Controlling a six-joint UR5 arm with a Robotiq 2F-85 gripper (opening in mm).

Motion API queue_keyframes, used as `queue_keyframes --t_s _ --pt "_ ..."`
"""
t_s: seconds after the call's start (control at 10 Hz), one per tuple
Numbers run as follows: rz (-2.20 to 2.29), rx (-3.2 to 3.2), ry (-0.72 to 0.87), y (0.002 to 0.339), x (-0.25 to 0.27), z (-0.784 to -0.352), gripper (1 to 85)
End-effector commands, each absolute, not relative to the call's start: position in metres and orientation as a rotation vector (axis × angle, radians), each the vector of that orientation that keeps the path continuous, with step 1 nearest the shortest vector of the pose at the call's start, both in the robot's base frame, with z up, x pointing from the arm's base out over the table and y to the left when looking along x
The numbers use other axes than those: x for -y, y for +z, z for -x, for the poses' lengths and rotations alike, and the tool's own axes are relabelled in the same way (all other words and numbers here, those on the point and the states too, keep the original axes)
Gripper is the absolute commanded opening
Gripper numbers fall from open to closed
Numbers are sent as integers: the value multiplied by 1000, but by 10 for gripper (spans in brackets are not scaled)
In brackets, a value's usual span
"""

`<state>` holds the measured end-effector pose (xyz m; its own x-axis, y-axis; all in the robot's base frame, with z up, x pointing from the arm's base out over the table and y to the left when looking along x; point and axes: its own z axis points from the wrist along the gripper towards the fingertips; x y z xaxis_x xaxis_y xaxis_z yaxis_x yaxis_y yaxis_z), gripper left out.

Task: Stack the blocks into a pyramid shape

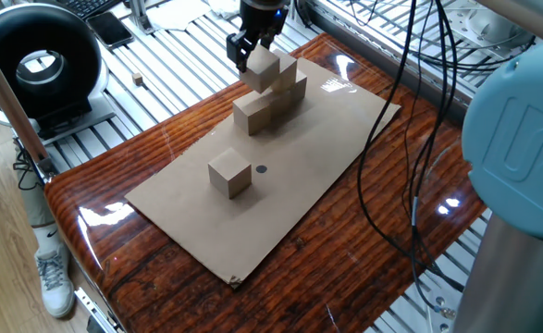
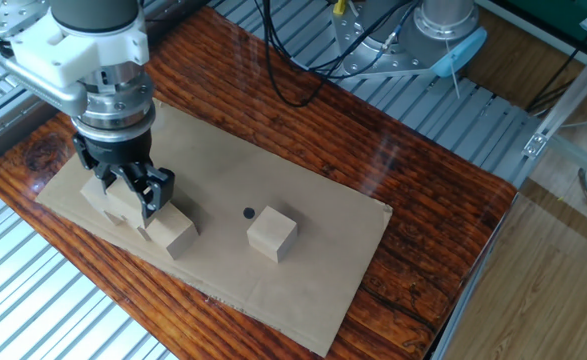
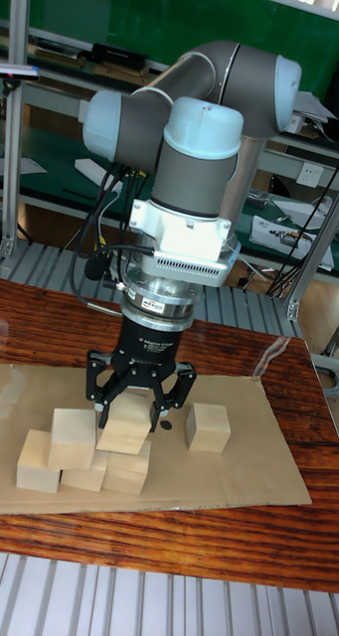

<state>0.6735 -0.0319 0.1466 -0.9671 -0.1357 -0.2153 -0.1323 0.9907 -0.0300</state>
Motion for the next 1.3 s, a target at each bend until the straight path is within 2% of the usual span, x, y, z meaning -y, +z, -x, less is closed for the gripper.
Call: queue_keyframes --t_s 0.0,0.4,0.5,0.6,0.7,0.8,0.9,1.2 --pt "207 -2917 6 148 31 -673 187" --pt "211 -2921 37 142 34 -669 190" --pt "231 -2913 45 140 34 -669 370" --pt "228 -2911 72 140 31 -668 437" --pt "242 -2906 65 140 32 -669 567" --pt "251 -2903 52 140 34 -670 640" --pt "260 -2899 46 140 35 -671 690" --pt "264 -2894 47 140 34 -673 710"
